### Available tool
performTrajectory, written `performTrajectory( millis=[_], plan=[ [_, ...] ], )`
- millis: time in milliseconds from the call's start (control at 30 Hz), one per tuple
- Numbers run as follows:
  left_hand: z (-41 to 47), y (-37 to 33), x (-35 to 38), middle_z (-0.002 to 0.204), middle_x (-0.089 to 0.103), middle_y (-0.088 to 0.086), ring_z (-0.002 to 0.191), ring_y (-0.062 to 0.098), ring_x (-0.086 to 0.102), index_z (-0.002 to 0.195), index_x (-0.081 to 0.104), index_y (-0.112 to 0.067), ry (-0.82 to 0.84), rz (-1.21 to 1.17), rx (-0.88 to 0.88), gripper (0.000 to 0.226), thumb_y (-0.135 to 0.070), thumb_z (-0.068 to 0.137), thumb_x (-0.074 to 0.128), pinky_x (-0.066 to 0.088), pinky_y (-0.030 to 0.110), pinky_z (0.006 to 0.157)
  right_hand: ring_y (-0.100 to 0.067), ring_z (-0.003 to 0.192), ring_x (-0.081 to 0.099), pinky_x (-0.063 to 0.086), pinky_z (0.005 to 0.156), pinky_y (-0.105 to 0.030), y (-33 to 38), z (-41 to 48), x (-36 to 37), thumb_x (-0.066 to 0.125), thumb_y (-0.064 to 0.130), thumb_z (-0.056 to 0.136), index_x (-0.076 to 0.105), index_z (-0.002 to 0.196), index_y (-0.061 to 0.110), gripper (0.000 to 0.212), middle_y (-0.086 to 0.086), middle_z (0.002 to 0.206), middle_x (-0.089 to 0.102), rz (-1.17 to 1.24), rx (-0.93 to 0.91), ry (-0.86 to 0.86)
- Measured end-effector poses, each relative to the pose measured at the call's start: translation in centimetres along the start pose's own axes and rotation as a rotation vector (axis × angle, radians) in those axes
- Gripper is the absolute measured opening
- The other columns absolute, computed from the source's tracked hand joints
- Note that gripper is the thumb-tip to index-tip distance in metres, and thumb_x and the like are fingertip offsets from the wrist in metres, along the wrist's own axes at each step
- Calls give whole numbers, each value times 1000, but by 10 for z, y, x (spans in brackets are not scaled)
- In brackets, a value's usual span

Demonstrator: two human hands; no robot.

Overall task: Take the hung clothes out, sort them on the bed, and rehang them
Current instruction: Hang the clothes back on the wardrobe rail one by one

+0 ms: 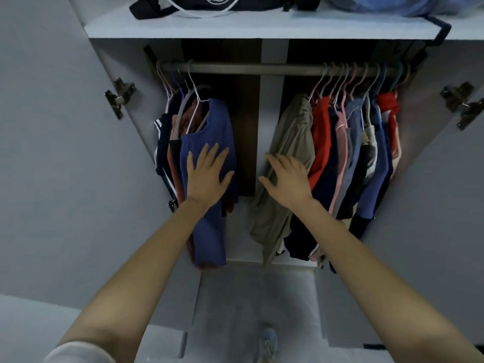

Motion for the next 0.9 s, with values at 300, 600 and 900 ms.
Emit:
performTrajectory(
  millis=[300,600,900],
  plan=[
    [-78,0,-37,157,36,10,148,31,25,150,41,-19,-10,-10,85,65,-54,95,36,5,57,119,-29,143,25,17,117,-43,62,-84,-13,44,52,97,21,156,26,68,-6,154,36,-107,65,-31],
    [-128,-16,-102,156,38,10,146,31,29,150,41,-17,-91,20,105,64,-52,96,39,12,57,118,-32,146,20,15,118,-47,114,-141,-62,48,50,95,19,156,26,71,-9,157,31,-129,97,-94],
    [-168,-30,-172,160,31,7,150,27,21,154,32,-19,-255,48,23,64,-47,98,44,2,48,120,-33,146,20,16,119,-50,150,-167,-103,52,46,95,20,156,25,72,-11,157,31,-59,-11,-159]
  ],
)
Point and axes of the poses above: each hand's wrist, its own z-axis towards the middle knuckle, its own x-axis out of the palm, y = z × x, the point moved 2 cm from there along z, towards the middle knuckle
